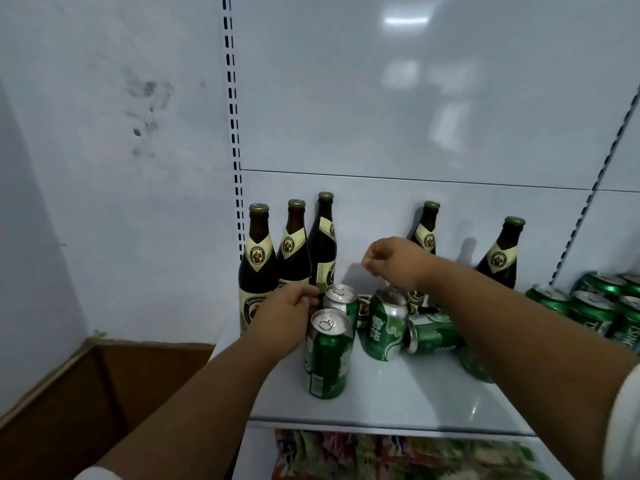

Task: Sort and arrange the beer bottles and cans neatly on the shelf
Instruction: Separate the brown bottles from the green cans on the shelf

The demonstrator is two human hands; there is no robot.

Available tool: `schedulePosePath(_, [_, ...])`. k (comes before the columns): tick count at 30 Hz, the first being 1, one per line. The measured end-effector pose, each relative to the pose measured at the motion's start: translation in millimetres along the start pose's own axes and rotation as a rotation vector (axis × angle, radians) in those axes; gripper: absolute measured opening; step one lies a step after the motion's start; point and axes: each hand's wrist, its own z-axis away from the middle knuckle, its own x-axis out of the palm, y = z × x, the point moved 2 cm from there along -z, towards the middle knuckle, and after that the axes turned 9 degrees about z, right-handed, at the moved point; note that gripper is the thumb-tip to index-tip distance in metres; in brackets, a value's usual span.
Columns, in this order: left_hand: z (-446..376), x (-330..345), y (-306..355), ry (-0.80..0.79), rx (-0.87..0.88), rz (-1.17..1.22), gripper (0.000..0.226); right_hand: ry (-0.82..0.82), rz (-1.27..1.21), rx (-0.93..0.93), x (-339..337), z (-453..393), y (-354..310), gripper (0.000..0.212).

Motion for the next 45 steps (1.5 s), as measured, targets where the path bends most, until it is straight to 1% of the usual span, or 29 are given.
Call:
schedulePosePath(3, [-9, 9, 44, 0.007, 0.172, -0.156, 0.025, -0.017, 0.038, 0.105, -8, 1, 27, 0.020])
schedulePosePath(5, [-20, 23, 65, -0.088, 0.215, -0.284, 0.025, -0.064, 0.126, 0.139, -6, 0, 39, 0.024])
schedulePosePath(7, [-35, 40, 76, -0.220, 0.173, -0.417, 0.023, -0.103, 0.246, 0.145, -1, -4, 49, 0.027])
schedulePosePath(8, [-43, 48, 77, -0.282, 0.155, -0.523, 0.024, -0.139, 0.283, 0.156, 2, -4, 53, 0.028])
schedulePosePath(11, [-64, 71, 79, -0.468, 0.118, -0.833, 0.033, -0.220, 0.312, 0.220, 8, -6, 66, 0.034])
schedulePosePath(13, [-76, 85, 81, -0.555, 0.095, -0.980, 0.036, -0.277, 0.427, 0.154, 9, -4, 69, 0.035])
schedulePosePath(15, [-89, 99, 81, -0.585, 0.060, -1.060, 0.034, -0.342, 0.551, 0.102, 10, -5, 75, 0.032])
schedulePosePath(19, [-107, 124, 84, -0.676, -0.081, -0.996, 0.032, -0.443, 0.744, 0.071, 21, -10, 87, 0.030])
schedulePosePath(21, [-116, 132, 83, -0.744, -0.064, -1.016, 0.033, -0.470, 0.774, 0.053, 25, -12, 92, 0.032])
schedulePosePath(22, [-119, 134, 81, -0.752, -0.064, -1.023, 0.033, -0.479, 0.788, 0.046, 27, -14, 94, 0.032])
schedulePosePath(25, [-129, 132, 71, -0.802, -0.039, -1.150, 0.031, -0.509, 0.824, 0.045, 29, -20, 97, 0.031])
schedulePosePath(27, [-135, 130, 64, -0.833, -0.034, -1.204, 0.030, -0.532, 0.810, 0.063, 29, -22, 99, 0.036])
schedulePosePath(28, [-134, 128, 63, -0.833, -0.056, -1.199, 0.031, -0.545, 0.798, 0.083, 29, -23, 101, 0.039])
schedulePosePath(31, [-140, 122, 55, -0.783, -0.035, -1.150, 0.036, -0.578, 0.786, 0.105, 33, -22, 104, 0.048])
schedulePosePath(32, [-140, 120, 54, -0.757, -0.041, -1.122, 0.038, -0.585, 0.788, 0.103, 34, -23, 104, 0.048])
schedulePosePath(34, [-140, 118, 50, -0.764, -0.039, -1.090, 0.041, -0.597, 0.774, 0.108, 36, -27, 105, 0.046])
schedulePosePath(35, [-140, 119, 48, -0.772, -0.026, -1.107, 0.043, -0.605, 0.764, 0.118, 36, -28, 104, 0.046])
schedulePosePath(38, [-137, 122, 40, -0.808, 0.056, -1.254, 0.053, -0.631, 0.741, 0.152, 31, -28, 102, 0.041])
schedulePosePath(41, [-138, 125, 36, -0.814, 0.099, -1.317, 0.049, -0.644, 0.727, 0.139, 27, -25, 96, 0.037])
schedulePosePath(45, [-138, 121, 43, -0.765, 0.127, -1.258, 0.045, -0.605, 0.693, 0.185, 11, -20, 74, 0.035])
